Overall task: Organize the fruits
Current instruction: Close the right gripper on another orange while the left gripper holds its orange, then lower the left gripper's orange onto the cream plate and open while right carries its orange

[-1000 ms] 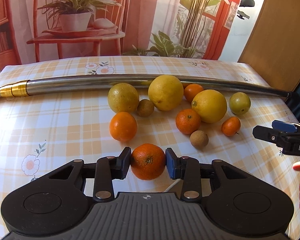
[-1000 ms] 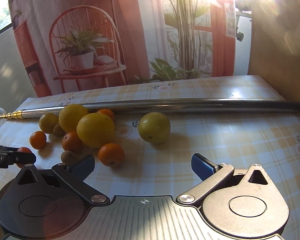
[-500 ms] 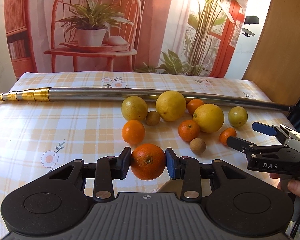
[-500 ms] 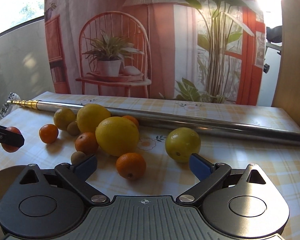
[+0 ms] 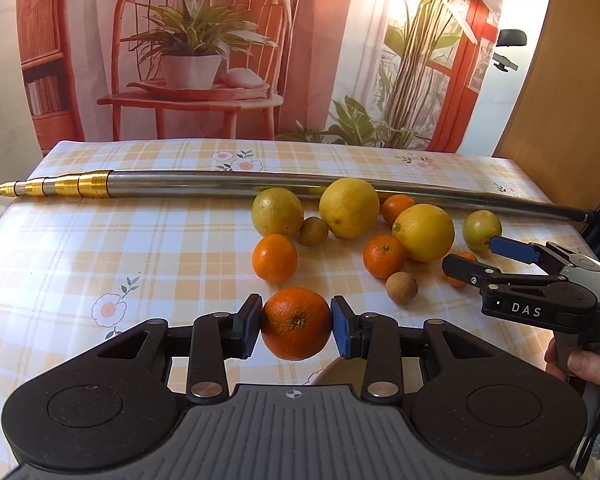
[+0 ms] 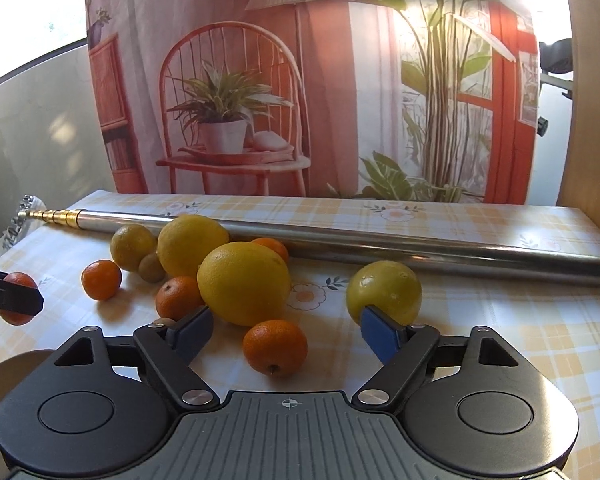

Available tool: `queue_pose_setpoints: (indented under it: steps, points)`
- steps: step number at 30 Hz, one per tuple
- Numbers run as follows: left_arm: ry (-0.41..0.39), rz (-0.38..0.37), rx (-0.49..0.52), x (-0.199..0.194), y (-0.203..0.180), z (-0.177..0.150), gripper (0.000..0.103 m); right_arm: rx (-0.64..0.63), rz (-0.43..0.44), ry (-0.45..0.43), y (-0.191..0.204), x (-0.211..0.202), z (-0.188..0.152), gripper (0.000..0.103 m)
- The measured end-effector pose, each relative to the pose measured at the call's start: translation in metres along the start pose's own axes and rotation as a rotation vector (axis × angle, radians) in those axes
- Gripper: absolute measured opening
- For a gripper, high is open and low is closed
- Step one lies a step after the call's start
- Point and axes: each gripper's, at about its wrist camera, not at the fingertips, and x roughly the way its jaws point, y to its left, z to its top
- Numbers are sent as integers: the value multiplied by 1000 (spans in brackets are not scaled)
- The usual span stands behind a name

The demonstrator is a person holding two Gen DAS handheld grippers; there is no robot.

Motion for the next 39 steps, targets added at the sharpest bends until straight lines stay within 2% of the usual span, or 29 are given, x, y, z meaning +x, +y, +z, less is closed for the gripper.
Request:
queue_pose_setpoints:
  steps: [8,10,15,19,27,39]
  points:
    - [-5,0,-2,-3,-1,-4,39,57,29,6,-7,-1,-5,69]
    - [-6,-3,-3,-4,-2,-6,39,56,26,11,-7,-1,-6,63]
    - [5,-6,-2,-4,-3,-10,39,52,16,18,-5,0,-6,57]
    - [12,-8,-8,-4,-2,-12,39,18,37,39,-1,3,-6,44]
    - [25,-14,-7,-5,-5,-16,39,11,37,45,2,4,-7,33]
    - [-4,-12,10,-15,-10,-19,39,-1,27,27,1,0,-6,32]
